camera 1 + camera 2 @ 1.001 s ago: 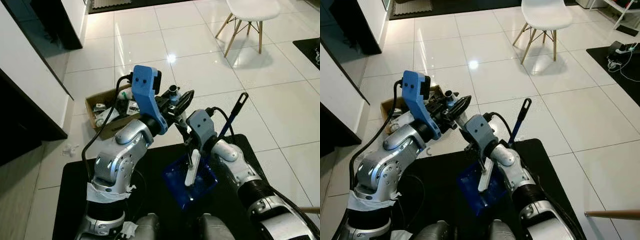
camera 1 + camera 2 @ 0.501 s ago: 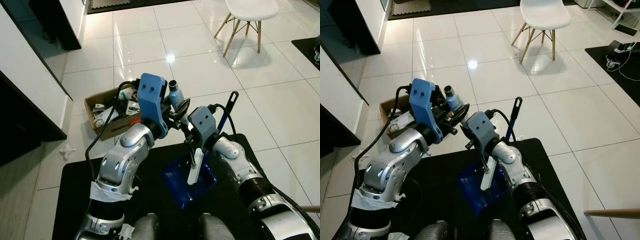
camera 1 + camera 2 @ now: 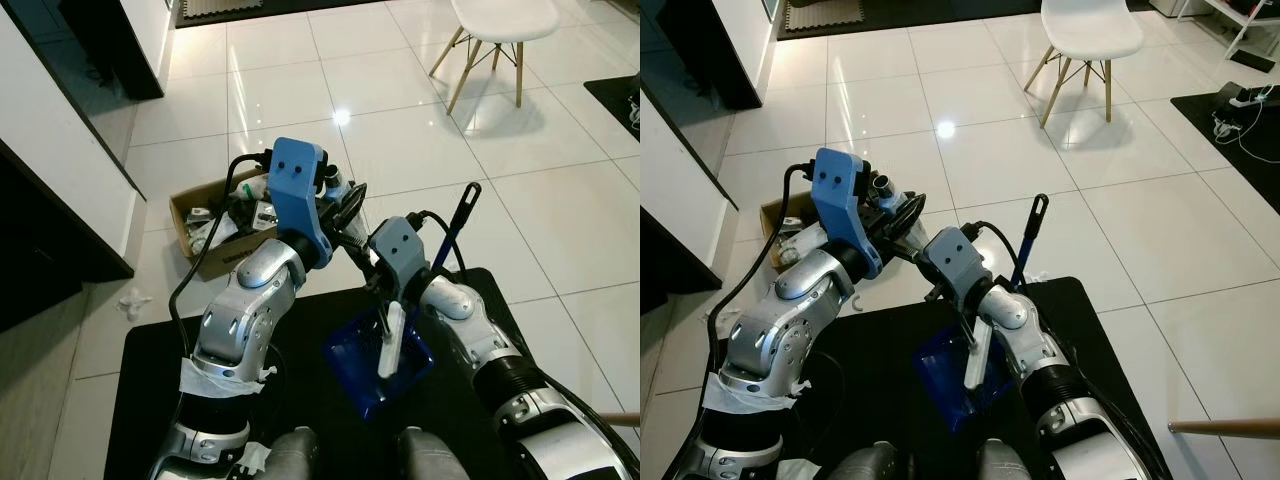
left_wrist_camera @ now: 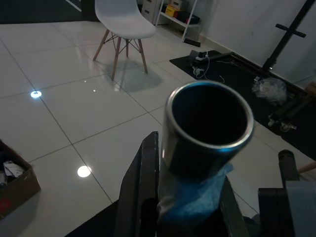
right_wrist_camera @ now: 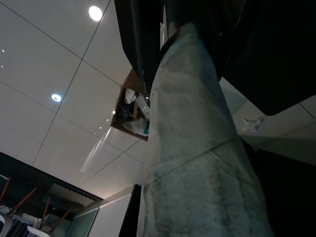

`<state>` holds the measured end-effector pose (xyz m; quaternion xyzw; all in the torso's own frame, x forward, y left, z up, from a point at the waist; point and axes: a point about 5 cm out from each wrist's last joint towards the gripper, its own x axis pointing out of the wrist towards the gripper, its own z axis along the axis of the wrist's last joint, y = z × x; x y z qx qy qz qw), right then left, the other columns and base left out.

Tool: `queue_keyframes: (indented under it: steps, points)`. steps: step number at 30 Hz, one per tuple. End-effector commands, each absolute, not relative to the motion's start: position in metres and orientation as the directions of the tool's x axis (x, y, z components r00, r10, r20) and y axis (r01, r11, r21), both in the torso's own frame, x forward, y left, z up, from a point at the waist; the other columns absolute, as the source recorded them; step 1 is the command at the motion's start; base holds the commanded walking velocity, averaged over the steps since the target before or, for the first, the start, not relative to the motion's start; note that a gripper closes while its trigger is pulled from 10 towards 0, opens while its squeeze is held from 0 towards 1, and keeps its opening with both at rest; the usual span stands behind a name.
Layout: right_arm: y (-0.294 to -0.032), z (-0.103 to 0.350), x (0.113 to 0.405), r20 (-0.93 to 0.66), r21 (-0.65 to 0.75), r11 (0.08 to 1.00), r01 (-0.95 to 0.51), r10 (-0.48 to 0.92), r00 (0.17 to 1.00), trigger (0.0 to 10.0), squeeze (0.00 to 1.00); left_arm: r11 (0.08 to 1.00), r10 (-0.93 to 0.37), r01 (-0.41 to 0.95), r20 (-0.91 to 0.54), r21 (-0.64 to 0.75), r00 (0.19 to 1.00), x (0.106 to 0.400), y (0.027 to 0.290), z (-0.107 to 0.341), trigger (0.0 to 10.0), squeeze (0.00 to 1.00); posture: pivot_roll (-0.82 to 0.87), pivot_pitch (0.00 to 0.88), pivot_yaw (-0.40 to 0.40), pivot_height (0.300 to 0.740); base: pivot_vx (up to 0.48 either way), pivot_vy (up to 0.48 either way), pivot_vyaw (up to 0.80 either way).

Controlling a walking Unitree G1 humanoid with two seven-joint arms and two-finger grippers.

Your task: Sweep floor

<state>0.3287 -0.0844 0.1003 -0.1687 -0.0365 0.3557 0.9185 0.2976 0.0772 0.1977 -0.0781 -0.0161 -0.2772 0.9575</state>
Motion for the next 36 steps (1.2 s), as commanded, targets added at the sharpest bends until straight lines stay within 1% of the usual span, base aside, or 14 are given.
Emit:
queue_keyframes:
  steps: [1, 9, 12, 13, 14, 15, 22, 23, 27, 28, 33, 35, 36]
  points:
    - [-0.082, 0.107, 0.33, -0.016, -0.349, 0.69, -0.635, 0.673, 0.74, 10.0, 0.0, 0.832, -0.534, 0.537, 0.067, -0.14, 0.843, 0.295, 0.079, 0.193, 0.0, 0.0, -0.06, 0.073, 0.03, 0.74, 0.0, 0.0, 0.0]
    - [-0.086, 0.106, 0.329, -0.02, -0.349, 0.691, -0.633, 0.67, 0.742, 10.0, 0.0, 0.836, -0.529, 0.536, 0.084, -0.116, 0.844, 0.292, 0.084, 0.193, 0.0, 0.0, -0.06, 0.077, 0.026, 0.74, 0.0, 0.0, 0.0]
    - [-0.087, 0.103, 0.327, -0.022, -0.34, 0.695, -0.634, 0.668, 0.744, 10.0, 0.0, 0.861, -0.49, 0.496, 0.075, -0.112, 0.869, 0.294, 0.086, 0.191, 0.0, 0.0, -0.05, 0.08, 0.022, 0.74, 0.0, 0.0, 0.0]
    - [-0.086, 0.102, 0.326, -0.023, -0.338, 0.695, -0.635, 0.669, 0.743, 10.0, 0.0, 0.872, -0.474, 0.479, 0.069, -0.106, 0.878, 0.295, 0.087, 0.191, 1.4, 0.0, -0.05, 0.081, 0.019, 0.74, 0.0, 0.0, 0.0]
    - [-0.086, 0.101, 0.325, -0.024, -0.337, 0.694, -0.636, 0.669, 0.742, 10.0, 0.0, 0.877, -0.465, 0.469, 0.066, -0.102, 0.883, 0.295, 0.088, 0.19, 1.4, 0.0, -0.05, 0.081, 0.019, 0.74, 0.0, 0.0, 0.0]
    - [-0.086, 0.099, 0.323, -0.028, -0.33, 0.695, -0.639, 0.669, 0.742, 10.0, 0.0, 0.889, -0.445, 0.448, 0.054, -0.092, 0.894, 0.296, 0.09, 0.189, 10.0, 0.0, -0.05, 0.085, 0.016, 0.74, 0.0, 0.0, 0.0]
    - [-0.087, 0.095, 0.32, -0.032, -0.29, 0.706, -0.646, 0.667, 0.744, 10.0, 0.0, 0.909, -0.4, 0.405, 0.067, -0.099, 0.914, 0.296, 0.094, 0.192, 10.0, 0.0, -0.03, 0.106, 0.015, 0.74, 0.0, 0.0, 0.0]
    - [-0.088, 0.098, 0.322, -0.015, -0.264, 0.719, -0.643, 0.663, 0.748, 10.0, 1.0, 0.91, -0.392, 0.398, 0.076, -0.113, 0.917, 0.295, 0.095, 0.193, 10.0, 0.0, -0.03, 0.107, 0.012, 0.74, 0.0, 0.0, 0.0]
    - [-0.089, 0.101, 0.324, -0.007, -0.264, 0.726, -0.635, 0.656, 0.754, 10.0, 1.0, 0.915, -0.382, 0.388, 0.072, -0.109, 0.921, 0.295, 0.097, 0.192, 10.0, 0.0, -0.03, 0.104, 0.012, 0.74, 0.0, 0.0, 0.0]
    - [-0.091, 0.102, 0.324, -0.004, -0.252, 0.733, -0.632, 0.652, 0.758, 10.0, 0.0, 0.923, -0.366, 0.371, 0.068, -0.099, 0.928, 0.297, 0.099, 0.191, 10.0, 0.0, -0.03, 0.106, 0.014, 0.74, 0.0, 0.0, 0.0]
    - [-0.102, 0.096, 0.317, -0.016, -0.187, 0.756, -0.627, 0.636, 0.772, 10.0, 0.0, 0.948, -0.317, 0.318, 0.047, 0.0, 0.947, 0.299, 0.108, 0.185, 10.0, 0.0, -0.04, 0.115, 0.016, 0.74, 0.0, 0.0, 0.0]
    - [-0.111, 0.087, 0.307, -0.044, -0.152, 0.764, -0.627, 0.628, 0.777, 10.0, 0.0, 0.946, -0.313, 0.309, 0.031, 0.099, 0.949, 0.298, 0.112, 0.18, 10.0, 0.0, -0.04, 0.118, 0.021, 0.74, 0.0, 0.0, 0.0]
    - [-0.111, 0.087, 0.307, -0.044, -0.152, 0.764, -0.627, 0.628, 0.777, 10.0, 0.0, 0.946, -0.313, 0.309, 0.031, 0.099, 0.949, 0.298, 0.112, 0.18, 10.0, 0.0, -0.04, 0.118, 0.021, 0.74, 0.0, 0.0, 0.0]
